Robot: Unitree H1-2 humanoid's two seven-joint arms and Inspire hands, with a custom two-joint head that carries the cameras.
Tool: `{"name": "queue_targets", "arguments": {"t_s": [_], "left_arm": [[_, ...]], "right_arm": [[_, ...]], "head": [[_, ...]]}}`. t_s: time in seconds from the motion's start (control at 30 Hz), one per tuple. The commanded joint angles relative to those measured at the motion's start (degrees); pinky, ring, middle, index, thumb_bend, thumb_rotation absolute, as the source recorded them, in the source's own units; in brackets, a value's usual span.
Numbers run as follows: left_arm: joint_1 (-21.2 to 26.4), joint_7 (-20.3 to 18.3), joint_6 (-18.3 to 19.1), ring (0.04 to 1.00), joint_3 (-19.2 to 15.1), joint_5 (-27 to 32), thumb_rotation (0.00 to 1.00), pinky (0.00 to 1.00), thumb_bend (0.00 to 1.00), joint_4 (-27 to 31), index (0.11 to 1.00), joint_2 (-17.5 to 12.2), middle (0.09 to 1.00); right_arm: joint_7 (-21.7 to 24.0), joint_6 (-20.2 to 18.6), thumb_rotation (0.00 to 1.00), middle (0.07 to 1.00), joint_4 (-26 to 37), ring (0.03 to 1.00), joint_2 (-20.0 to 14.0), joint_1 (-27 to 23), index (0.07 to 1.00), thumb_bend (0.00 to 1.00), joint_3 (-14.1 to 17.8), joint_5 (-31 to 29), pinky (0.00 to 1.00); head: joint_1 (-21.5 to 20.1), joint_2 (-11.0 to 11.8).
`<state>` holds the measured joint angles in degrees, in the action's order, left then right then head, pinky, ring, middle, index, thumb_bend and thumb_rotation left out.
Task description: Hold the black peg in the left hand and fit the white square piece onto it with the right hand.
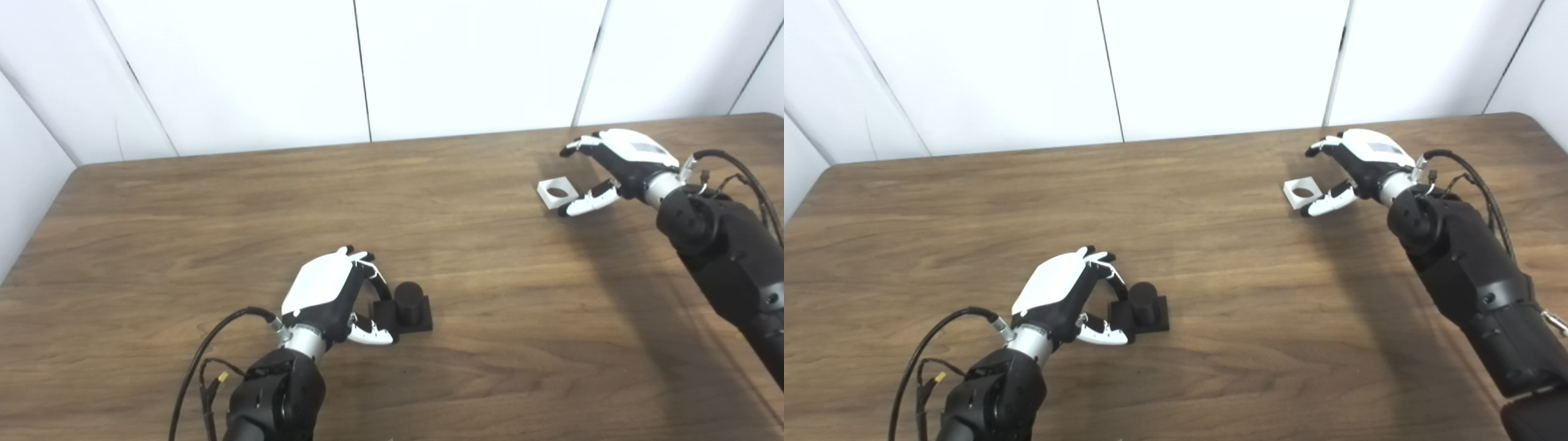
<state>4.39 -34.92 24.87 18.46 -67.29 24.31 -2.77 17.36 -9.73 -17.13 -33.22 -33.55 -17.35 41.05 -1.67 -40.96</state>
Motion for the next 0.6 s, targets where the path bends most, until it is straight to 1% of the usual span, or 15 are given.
{"name": "queue_targets", "arguments": {"t_s": [0.0,0.1,0.17,0.33,0.57], "left_arm": [[0.4,-0.8,-0.1,1.000,0.5,-0.8,0.06,1.00,0.52,0.3,0.491,-0.2,0.914],[0.4,-1.0,0.0,1.000,0.5,-0.9,0.06,1.00,0.52,0.5,0.490,0.0,0.914],[0.4,-1.0,0.0,1.000,0.6,-1.0,0.06,1.00,0.52,0.5,0.490,0.2,0.913],[0.5,-0.9,-0.1,1.000,0.6,-1.2,0.06,1.00,0.52,0.5,0.490,0.5,0.912],[0.3,-1.1,0.1,1.000,0.8,-1.8,0.06,1.00,0.52,0.4,0.491,1.1,0.913]], "right_arm": [[-0.4,2.8,0.32,0.940,0.1,0.999,-2.0,-4.6,0.828,0.77,-0.6,1.4,0.97],[0.0,3.8,0.31,0.937,-0.9,0.995,-2.4,-5.4,0.813,0.78,-1.9,2.3,0.97],[0.6,4.9,0.32,0.939,-1.6,0.999,-2.8,-6.1,0.808,0.78,-2.8,2.8,0.97],[2.0,6.2,0.33,0.939,-2.4,1.000,-3.4,-7.5,0.790,0.78,-4.8,4.1,0.98],[2.9,8.1,0.33,0.935,-4.1,1.000,-3.4,-9.1,0.768,0.79,-6.4,5.3,0.98]], "head": [[0.0,-0.1],[0.1,-0.2],[0.1,-0.2],[0.2,-0.4],[0.4,-0.5]]}}
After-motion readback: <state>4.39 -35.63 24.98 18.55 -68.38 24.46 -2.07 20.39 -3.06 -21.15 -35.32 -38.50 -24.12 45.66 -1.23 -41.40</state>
